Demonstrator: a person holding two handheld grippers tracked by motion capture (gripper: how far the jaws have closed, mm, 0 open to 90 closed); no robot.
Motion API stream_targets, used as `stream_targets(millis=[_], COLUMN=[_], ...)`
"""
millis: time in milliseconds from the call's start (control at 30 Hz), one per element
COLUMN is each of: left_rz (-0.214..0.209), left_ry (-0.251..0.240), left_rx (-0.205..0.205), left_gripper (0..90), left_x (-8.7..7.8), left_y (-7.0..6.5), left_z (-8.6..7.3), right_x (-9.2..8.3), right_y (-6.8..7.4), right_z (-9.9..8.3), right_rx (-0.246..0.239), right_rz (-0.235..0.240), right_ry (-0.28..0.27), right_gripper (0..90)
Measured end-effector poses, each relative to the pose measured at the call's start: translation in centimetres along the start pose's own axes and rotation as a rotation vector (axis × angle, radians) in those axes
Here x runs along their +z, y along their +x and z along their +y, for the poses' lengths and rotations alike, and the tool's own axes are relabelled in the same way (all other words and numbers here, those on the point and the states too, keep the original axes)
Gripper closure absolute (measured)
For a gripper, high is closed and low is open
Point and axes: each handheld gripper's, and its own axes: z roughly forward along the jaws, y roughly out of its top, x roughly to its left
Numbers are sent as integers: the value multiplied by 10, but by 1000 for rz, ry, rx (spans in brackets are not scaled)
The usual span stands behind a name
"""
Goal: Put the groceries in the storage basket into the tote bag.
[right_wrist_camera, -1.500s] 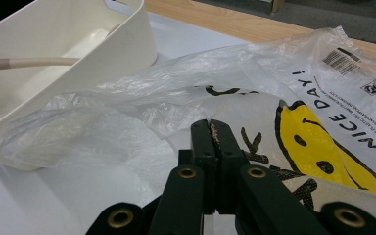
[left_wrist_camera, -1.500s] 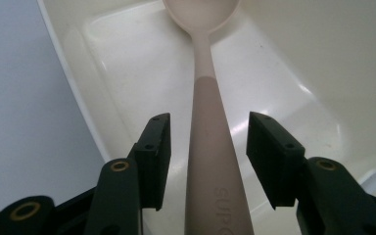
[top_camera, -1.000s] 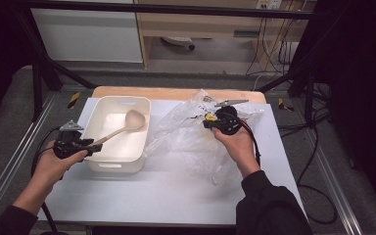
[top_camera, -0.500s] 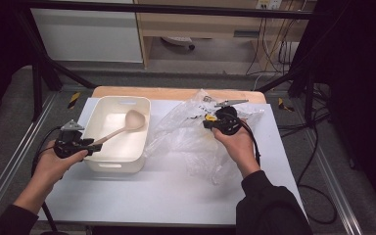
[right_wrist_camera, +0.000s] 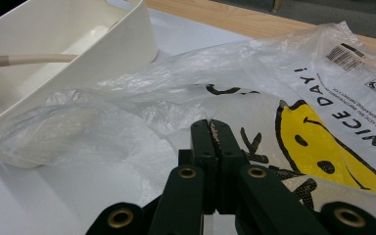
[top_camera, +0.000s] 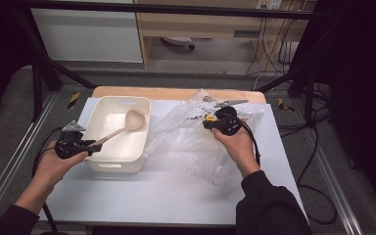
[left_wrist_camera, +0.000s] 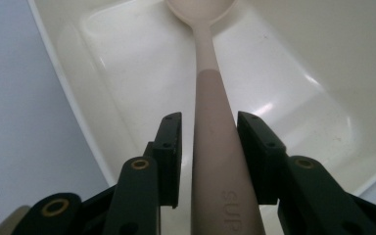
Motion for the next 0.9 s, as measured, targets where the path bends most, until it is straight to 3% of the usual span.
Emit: stream_targets(millis=[300,900], left_rz=[-10,-10], left_ry=[-4,2], left_rx=[7,16], left_gripper=[677,682], left_x=[0,0], left_y=[-1,-1], left_z=[0,1], right_x=[0,1], right_y=[0,0], right_z=[0,0], right_rx=[-1,-3], right_rz=[0,1], right_ry=[1,4], right_gripper=[900,900])
